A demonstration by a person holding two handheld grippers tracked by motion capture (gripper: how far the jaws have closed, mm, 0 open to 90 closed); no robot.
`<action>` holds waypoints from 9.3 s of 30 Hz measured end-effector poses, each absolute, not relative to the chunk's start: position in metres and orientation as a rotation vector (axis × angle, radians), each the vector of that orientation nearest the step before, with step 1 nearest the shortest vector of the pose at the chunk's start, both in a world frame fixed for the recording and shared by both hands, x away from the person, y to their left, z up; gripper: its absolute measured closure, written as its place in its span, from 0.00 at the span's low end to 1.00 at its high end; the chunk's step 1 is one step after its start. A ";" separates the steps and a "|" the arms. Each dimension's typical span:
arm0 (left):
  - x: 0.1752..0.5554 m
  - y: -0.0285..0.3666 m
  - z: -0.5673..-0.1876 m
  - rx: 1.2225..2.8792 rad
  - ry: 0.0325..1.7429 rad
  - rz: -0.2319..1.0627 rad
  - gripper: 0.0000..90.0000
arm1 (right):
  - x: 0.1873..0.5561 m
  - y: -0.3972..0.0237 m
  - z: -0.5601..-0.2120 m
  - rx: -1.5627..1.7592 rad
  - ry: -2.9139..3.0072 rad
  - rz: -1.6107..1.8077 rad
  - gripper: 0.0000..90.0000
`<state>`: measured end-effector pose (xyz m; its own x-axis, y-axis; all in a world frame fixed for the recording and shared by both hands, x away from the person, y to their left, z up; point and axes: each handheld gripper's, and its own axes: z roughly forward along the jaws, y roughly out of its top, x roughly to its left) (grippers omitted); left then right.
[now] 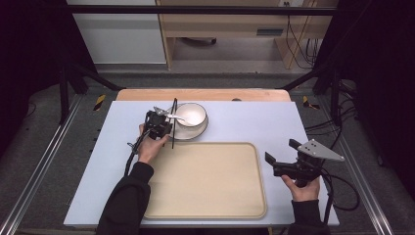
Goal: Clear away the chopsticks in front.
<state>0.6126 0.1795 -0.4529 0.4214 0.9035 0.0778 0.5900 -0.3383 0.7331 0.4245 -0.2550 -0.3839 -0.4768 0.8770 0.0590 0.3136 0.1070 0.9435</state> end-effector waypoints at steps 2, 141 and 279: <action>0.613 0.180 -0.454 2.043 1.277 0.645 0.85 | 0.424 -0.255 -0.384 1.156 1.855 1.376 0.03; 0.377 0.186 -0.489 1.654 1.590 0.727 0.95 | 0.421 -0.251 -0.387 1.158 1.880 1.330 0.03; 0.594 0.183 -0.437 1.996 1.316 0.702 0.95 | 0.420 -0.257 -0.383 1.164 1.855 1.349 0.04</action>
